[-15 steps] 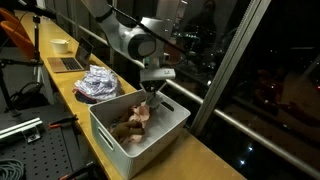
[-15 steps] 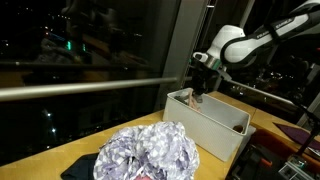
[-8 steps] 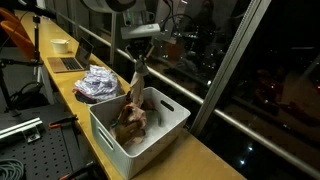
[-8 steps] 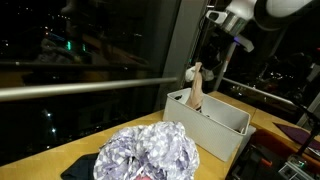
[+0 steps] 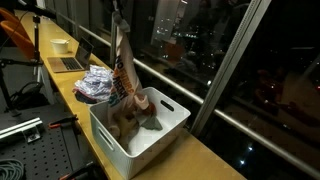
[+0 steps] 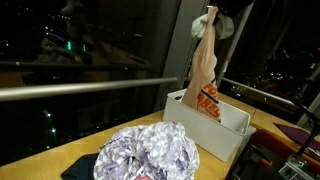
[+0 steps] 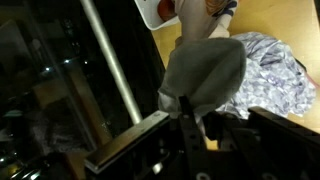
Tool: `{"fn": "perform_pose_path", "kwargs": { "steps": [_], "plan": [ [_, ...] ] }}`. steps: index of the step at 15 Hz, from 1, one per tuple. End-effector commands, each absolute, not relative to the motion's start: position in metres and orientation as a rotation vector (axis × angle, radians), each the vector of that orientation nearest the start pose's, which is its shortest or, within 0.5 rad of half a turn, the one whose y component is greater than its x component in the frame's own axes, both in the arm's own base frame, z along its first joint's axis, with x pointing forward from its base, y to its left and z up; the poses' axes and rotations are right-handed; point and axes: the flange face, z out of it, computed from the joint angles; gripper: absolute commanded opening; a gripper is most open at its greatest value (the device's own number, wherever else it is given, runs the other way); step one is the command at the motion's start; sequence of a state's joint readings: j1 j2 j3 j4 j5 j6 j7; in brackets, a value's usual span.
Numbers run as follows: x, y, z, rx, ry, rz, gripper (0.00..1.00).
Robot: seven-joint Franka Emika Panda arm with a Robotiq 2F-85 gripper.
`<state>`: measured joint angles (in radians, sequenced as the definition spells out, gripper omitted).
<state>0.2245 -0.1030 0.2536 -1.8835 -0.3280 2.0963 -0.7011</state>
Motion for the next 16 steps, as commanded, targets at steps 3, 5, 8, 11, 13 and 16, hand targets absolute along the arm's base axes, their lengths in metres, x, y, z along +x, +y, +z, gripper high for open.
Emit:
{"fn": "perform_pose_path", "kwargs": {
  "steps": [3, 5, 8, 11, 13, 16],
  "plan": [
    [0.472, 0.338, 0.662, -2.76, -2.275, -0.423, 0.02],
    [0.468, 0.365, 0.669, -2.742, -2.334, -0.383, 0.02],
    [0.477, 0.397, 0.66, -2.72, -2.405, -0.296, 0.02],
    [0.488, 0.421, 0.65, -2.701, -2.454, -0.223, 0.02],
    [0.495, 0.432, 0.645, -2.699, -2.471, -0.176, 0.02],
    [0.495, 0.453, 0.643, -2.704, -2.51, -0.13, 0.02]
  ]
}}
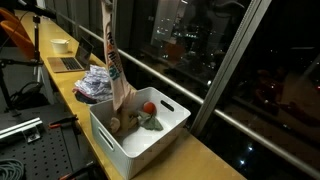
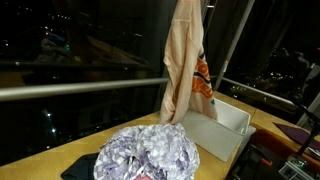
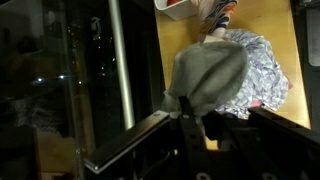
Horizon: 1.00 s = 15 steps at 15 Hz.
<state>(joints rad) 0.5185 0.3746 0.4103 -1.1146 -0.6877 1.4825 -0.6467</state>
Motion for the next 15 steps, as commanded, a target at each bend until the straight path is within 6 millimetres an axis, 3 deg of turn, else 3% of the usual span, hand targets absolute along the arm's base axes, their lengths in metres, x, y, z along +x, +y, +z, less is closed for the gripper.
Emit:
{"fn": "perform_pose_path", "kwargs": {
  "steps": [1, 8, 11, 15],
  "plan": [
    [0.492, 0.46, 0.643, 1.884, 1.762, 0.085, 0.02],
    [0.468, 0.494, 0.662, 1.803, 1.776, 0.106, 0.02],
    [0.481, 0.479, 0.671, 1.887, 1.808, 0.15, 0.02],
    [0.519, 0.426, 0.687, 2.083, 1.806, 0.193, 0.02]
  ]
}}
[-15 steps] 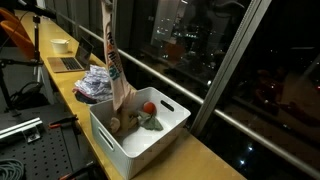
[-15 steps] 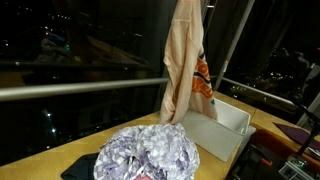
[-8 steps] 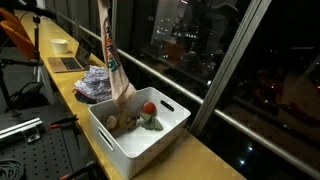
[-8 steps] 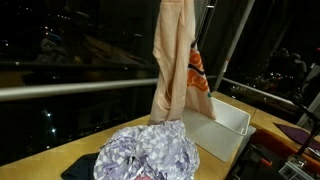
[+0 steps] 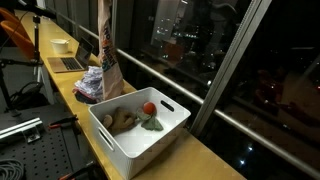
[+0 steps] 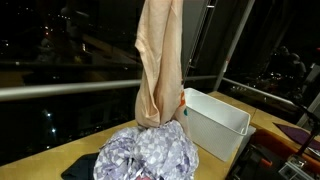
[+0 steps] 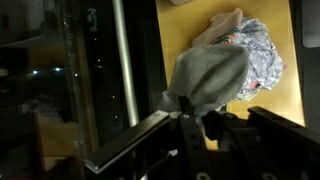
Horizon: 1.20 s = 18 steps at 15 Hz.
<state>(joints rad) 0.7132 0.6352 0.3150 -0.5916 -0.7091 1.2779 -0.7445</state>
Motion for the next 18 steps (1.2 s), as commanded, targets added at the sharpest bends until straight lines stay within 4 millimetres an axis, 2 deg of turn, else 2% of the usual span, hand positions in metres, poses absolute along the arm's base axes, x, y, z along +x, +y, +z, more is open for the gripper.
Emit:
{"fn": "perform_pose_path", "kwargs": {
  "steps": [1, 3, 5, 8, 10, 13, 16, 18],
  "plan": [
    [0.53, 0.405, 0.691, -2.659, -2.216, -0.252, 0.02],
    [0.556, 0.372, 0.689, -2.649, -2.082, -0.25, 0.02],
    [0.579, 0.342, 0.676, -2.614, -1.96, -0.201, 0.02],
    [0.603, 0.31, 0.65, -2.557, -1.784, -0.115, 0.02],
    [0.615, 0.297, 0.626, -2.55, -1.684, -0.046, 0.02],
    [0.627, 0.294, 0.588, -2.584, -1.634, -0.012, 0.02],
    [0.631, 0.309, 0.554, -2.63, -1.698, -0.074, 0.02],
    [0.626, 0.316, 0.531, -2.646, -1.748, -0.077, 0.02]
  ]
}}
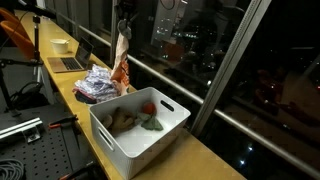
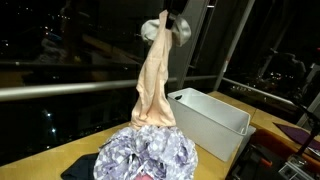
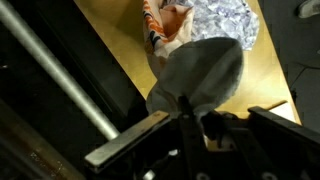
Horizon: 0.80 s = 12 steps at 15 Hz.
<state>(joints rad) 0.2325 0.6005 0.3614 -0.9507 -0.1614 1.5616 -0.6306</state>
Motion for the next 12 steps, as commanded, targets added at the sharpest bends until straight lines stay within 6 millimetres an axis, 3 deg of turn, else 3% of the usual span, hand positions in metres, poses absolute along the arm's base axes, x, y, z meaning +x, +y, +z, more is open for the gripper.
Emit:
{"fn": "perform_pose_path", "kwargs": {
  "steps": [1, 6, 12],
  "plan": [
    [0.623, 0.316, 0.519, -2.655, -1.746, -0.063, 0.02],
    [0.594, 0.311, 0.465, -2.682, -1.656, 0.016, 0.02],
    [0.551, 0.302, 0.407, -2.703, -1.567, -0.046, 0.02]
  ]
}}
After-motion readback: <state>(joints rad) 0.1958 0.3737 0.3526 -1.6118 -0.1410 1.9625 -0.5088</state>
